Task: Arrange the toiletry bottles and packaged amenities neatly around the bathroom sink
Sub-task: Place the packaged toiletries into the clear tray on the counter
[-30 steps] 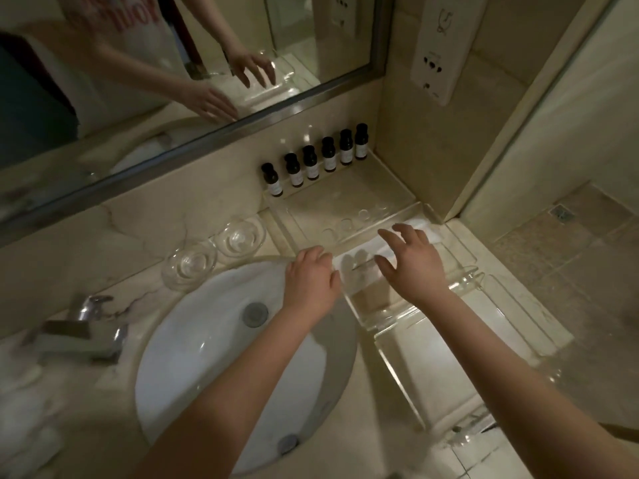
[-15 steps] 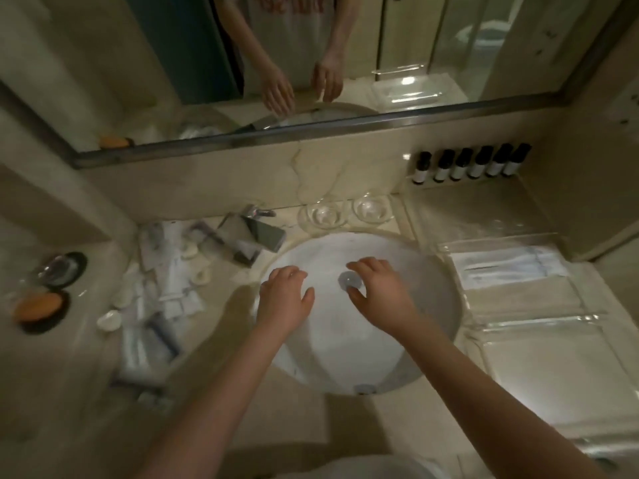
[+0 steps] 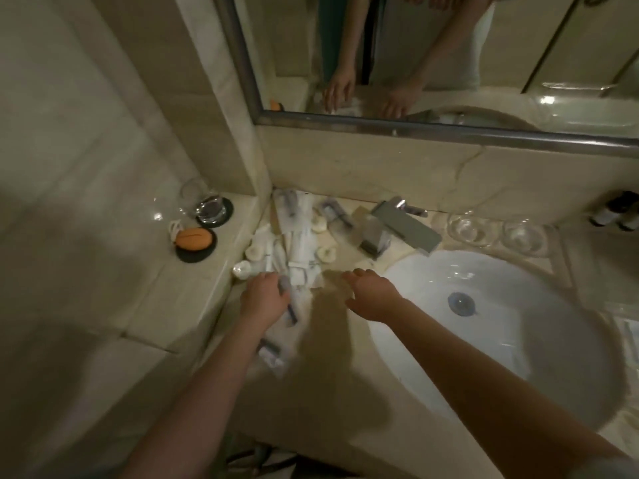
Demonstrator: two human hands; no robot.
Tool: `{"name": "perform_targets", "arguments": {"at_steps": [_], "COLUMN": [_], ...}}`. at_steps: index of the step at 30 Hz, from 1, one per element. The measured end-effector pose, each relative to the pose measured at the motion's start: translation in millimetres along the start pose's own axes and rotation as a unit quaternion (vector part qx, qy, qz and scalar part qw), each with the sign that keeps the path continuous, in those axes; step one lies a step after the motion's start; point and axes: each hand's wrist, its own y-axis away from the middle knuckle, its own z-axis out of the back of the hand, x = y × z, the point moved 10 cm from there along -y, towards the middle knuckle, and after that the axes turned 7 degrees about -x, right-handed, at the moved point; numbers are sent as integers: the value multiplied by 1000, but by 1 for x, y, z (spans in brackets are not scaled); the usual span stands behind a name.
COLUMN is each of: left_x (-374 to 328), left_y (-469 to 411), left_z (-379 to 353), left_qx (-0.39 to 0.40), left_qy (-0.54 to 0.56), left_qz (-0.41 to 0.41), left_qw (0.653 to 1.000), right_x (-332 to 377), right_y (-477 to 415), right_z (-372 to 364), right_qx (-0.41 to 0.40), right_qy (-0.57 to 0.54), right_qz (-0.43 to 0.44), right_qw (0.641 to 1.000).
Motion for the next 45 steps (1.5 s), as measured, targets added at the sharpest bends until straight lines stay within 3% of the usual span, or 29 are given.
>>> {"name": "perform_targets", "arguments": {"at_steps": [6,14,17,23,26,32,39,45], "left_x": [11,-3,-6,-19,-17,-13,-22,-44], "left_y": [-53,-96,-99,-105,-104,-85,-42,0], "left_z": [2,-18,-26,-28,-27,-4,31,49], "left_qx": [46,65,67,41,47,10,-43,-81], "left_qy": [48,94,117,36,59,199,257,318], "left_qz": [36,48,62,46,61,81,39,16], "left_qw": [997,992,989,997,995,977,965,944], "right_x": [17,18,16,12,0,-14,-29,-43], "right_y": [-54,-80,-88,-89,-83,-62,-23,27], "right_z": [-27,-45,-47,-36,-27,2,63,94], "right_qx": [33,-44,-18,14,-22,-99,-233,-282], "right_qy": [-80,-183,-208,-275,-317,-466,-491,-534], "right_qz": [-65,-234,-236,-207,-226,-239,-200,-185], "right_qw": [994,954,949,939,921,846,815,775]}}
